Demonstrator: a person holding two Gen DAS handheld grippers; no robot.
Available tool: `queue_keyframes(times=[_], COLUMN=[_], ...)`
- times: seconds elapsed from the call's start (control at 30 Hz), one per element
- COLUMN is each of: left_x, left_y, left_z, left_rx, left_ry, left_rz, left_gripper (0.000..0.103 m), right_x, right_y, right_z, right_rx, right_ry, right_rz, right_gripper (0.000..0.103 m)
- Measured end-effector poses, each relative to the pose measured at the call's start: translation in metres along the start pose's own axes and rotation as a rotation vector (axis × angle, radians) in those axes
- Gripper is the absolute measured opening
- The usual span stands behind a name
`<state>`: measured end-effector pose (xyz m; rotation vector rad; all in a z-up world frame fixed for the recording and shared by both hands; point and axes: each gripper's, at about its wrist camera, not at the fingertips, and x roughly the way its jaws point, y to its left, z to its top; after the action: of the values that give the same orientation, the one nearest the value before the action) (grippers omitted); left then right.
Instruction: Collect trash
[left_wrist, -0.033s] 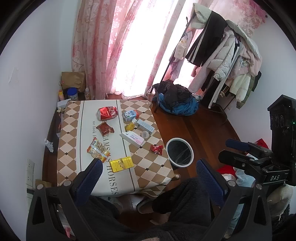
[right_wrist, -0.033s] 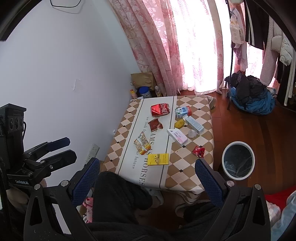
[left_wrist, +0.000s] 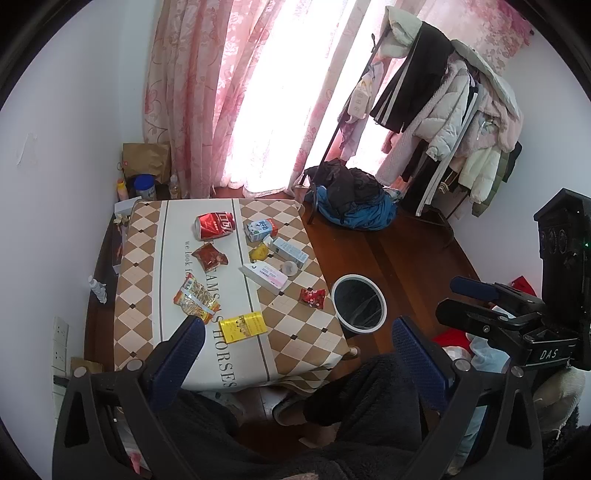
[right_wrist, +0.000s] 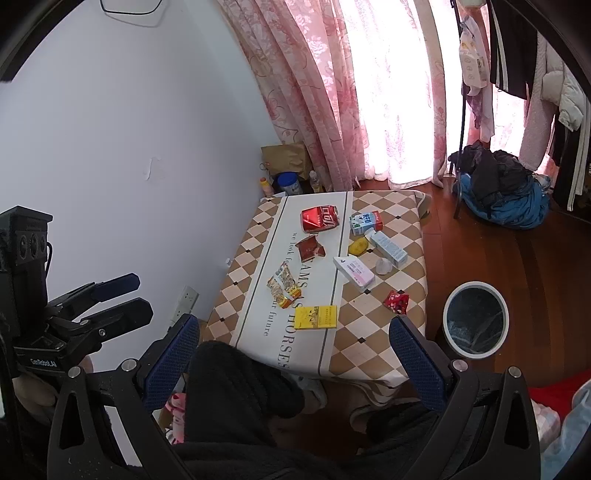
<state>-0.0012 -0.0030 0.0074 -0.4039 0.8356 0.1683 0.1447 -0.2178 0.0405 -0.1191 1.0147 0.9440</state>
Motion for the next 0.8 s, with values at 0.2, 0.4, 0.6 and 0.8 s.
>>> queue_keyframes(times=[0.2,0.4,0.6,0.8], left_x=[-0.0036,0.0017,0.0013,0.0014], left_y=[-0.0060,-0.0029,-0.0029,-0.0029], left_z=[0.0014,-0.0002,0.0017,0.0008], left_rx=[0.000,-0.011,-0.011,-0.012], left_ry=[-0.005,-0.008,-0.012,-0.011], left_rz=[-0.003,-0.019,-0.023,-0.023], left_gripper=[0.103,0.103,0.103,0.103], right_x=[0.0000,0.0007,-0.0022,-0.0022], right_y=[-0.0007,-0.0008,-0.0033,-0.0035], right_z=[0.0006,0.0006,-0.0006,0.0006], right_rx=[0.002,0.002,0.007,0.008], right_ry=[-0.001,-0.003,-0.011,-0.012], right_rz=[0.003,0.000,0.001,0.002], right_gripper=[0.103,0.103,0.103,0.103])
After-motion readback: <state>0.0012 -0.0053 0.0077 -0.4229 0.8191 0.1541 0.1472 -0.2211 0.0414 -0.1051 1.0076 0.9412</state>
